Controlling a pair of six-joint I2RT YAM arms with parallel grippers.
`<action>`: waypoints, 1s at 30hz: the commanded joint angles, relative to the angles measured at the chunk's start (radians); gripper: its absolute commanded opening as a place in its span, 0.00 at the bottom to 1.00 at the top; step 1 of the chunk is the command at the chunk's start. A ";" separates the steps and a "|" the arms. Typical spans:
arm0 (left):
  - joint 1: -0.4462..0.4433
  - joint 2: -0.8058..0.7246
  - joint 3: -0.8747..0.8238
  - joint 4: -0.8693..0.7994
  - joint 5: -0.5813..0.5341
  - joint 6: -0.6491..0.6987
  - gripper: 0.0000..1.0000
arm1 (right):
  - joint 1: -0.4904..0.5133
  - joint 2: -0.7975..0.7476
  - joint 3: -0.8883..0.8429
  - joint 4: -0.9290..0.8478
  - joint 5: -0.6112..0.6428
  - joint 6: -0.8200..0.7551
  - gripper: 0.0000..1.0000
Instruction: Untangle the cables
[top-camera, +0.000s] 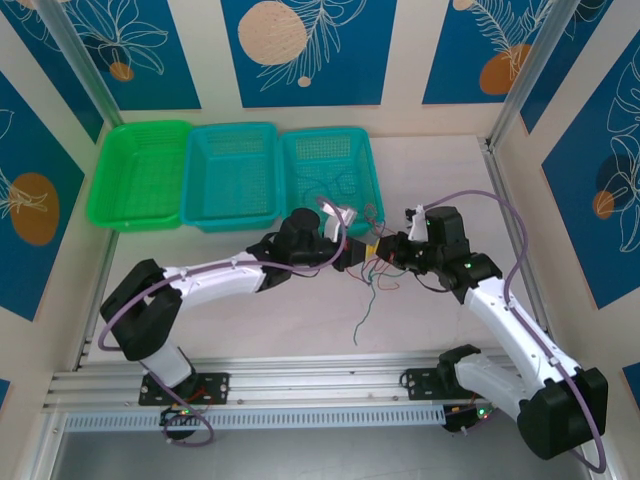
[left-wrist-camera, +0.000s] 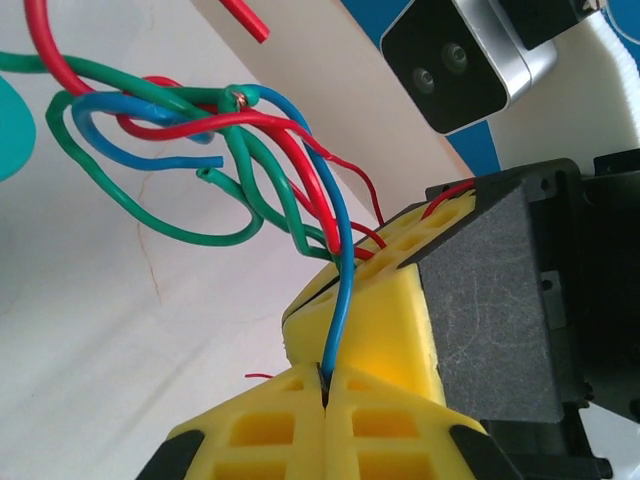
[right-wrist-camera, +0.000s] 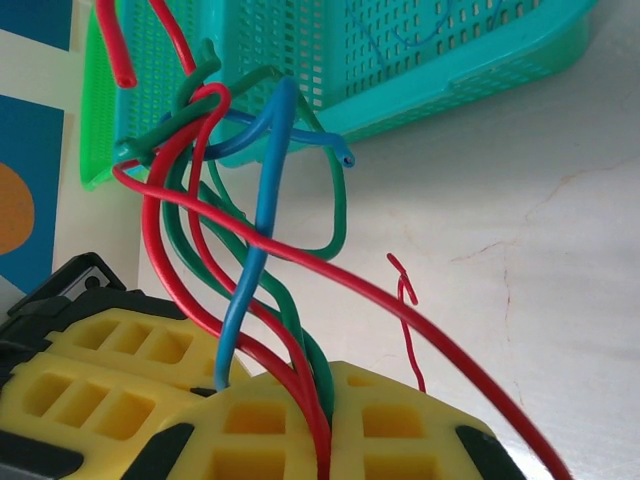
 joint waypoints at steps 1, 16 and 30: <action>0.028 -0.053 -0.047 0.093 0.023 -0.038 0.00 | 0.011 -0.027 0.026 -0.019 0.022 -0.024 0.00; 0.079 -0.309 0.133 -0.178 -0.241 0.117 0.00 | 0.379 0.107 -0.078 -0.007 0.506 -0.384 0.00; 0.263 -0.410 -0.094 -0.005 0.053 0.152 0.00 | 0.255 -0.223 -0.189 0.097 0.166 -0.348 0.00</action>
